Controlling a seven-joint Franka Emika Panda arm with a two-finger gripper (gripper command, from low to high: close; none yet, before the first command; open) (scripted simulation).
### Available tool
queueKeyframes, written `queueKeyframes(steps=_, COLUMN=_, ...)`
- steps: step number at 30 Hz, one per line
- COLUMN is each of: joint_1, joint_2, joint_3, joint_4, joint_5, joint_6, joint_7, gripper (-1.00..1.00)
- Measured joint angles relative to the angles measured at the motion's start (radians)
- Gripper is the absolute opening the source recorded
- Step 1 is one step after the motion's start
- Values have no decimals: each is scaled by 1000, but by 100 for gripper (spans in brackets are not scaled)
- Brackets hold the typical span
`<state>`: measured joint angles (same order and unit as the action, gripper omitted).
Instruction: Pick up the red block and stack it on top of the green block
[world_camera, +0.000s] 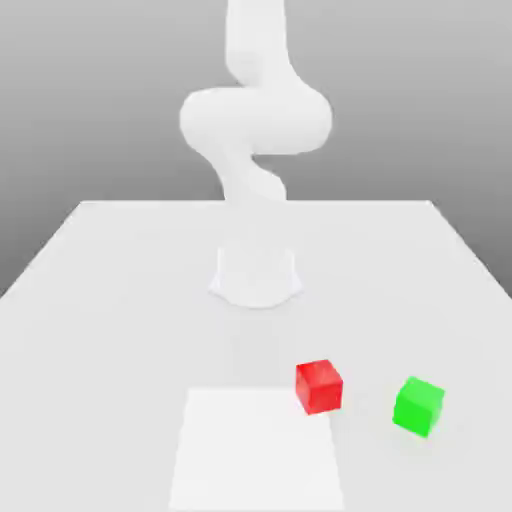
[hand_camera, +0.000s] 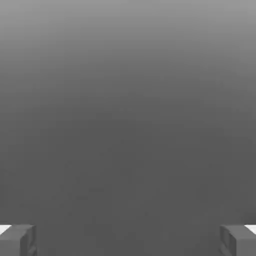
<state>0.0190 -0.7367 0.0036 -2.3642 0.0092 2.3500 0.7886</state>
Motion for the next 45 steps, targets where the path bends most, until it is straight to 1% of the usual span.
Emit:
queueKeyframes(steps=12, joint_1=106, joint_2=375, joint_3=49, joint_4=-365, joint_5=38, joint_6=288, joint_7=-57, gripper=0)
queueKeyframes(steps=15, joint_1=131, joint_2=486, joint_3=71, joint_4=-467, joint_5=38, joint_6=370, joint_7=-66, gripper=0)
queueKeyframes(steps=17, joint_1=142, joint_2=594, joint_3=87, joint_4=-522, joint_5=26, joint_6=450, joint_7=-62, gripper=0)
queueKeyframes(steps=20, joint_1=153, joint_2=752, joint_3=86, joint_4=-538, joint_5=-21, joint_6=575, joint_7=-32, gripper=0)
queueKeyframes(steps=24, joint_1=194, joint_2=904, joint_3=32, joint_4=-521, joint_5=-68, joint_6=703, joint_7=2, gripper=0)
queueKeyframes(steps=25, joint_1=201, joint_2=923, joint_3=23, joint_4=-519, joint_5=-71, joint_6=719, joint_7=5, gripper=-100)
queueKeyframes(steps=32, joint_1=201, joint_2=918, joint_3=22, joint_4=-520, joint_5=-76, joint_6=716, joint_7=9, gripper=-100)
queueKeyframes(steps=35, joint_1=188, joint_2=830, joint_3=44, joint_4=-532, joint_5=-42, joint_6=639, joint_7=-17, gripper=-100)
queueKeyframes(steps=40, joint_1=206, joint_2=662, joint_3=45, joint_4=-552, joint_5=0, joint_6=492, joint_7=-57, gripper=-100)
queueKeyframes(steps=45, joint_1=268, joint_2=654, joint_3=63, joint_4=-493, joint_5=7, joint_6=424, joint_7=-248, gripper=-100)
